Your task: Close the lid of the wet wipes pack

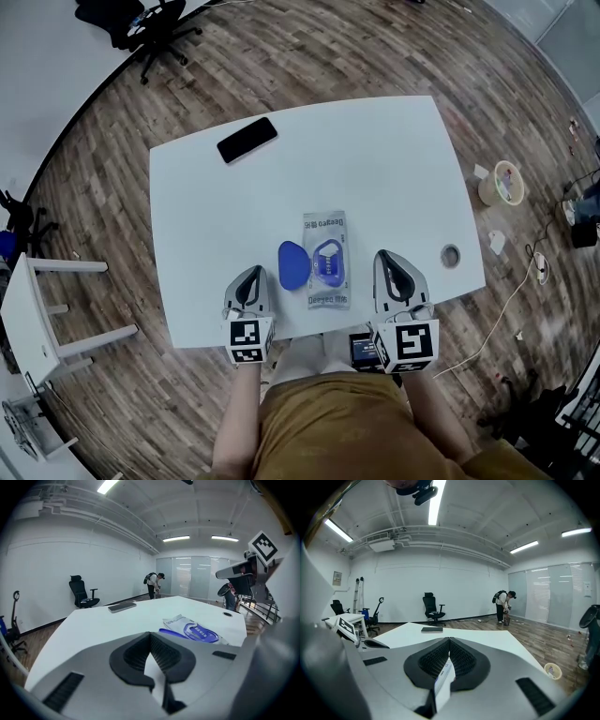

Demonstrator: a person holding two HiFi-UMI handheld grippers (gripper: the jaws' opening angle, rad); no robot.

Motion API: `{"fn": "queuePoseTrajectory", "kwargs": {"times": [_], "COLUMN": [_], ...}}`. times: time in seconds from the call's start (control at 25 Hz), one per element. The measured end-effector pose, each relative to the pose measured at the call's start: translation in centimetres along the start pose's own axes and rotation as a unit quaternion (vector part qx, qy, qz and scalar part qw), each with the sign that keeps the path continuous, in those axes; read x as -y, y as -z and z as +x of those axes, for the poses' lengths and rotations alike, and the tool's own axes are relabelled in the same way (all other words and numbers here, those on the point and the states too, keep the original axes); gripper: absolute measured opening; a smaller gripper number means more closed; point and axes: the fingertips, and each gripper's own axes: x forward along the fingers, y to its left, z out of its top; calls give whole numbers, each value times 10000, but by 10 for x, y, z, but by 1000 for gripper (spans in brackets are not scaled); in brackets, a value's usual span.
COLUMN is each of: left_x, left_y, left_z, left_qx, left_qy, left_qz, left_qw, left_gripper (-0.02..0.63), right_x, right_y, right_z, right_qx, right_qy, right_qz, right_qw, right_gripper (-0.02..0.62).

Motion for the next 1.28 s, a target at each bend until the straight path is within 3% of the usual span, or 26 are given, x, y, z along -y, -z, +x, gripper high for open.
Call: {"fn": "queuePoseTrajectory", "kwargs": {"times": [0.6,1.28], "left_x": [21,41], "left_y": [31,1], "left_z": [14,13], "left_qx": [-510,-103], "left_qy": [434,809], "left_qz": [-292,-429], "left_qw": [9973,9957], "left_gripper": [6,6], "right_x": [6,10], "right_y": [3,6], "right_z": [3,-1], "right_qx": [-68,-87], "right_qy": [11,67], "right_qz": [34,50], "right_qw": [10000,9999], "right_gripper": [9,9]}}
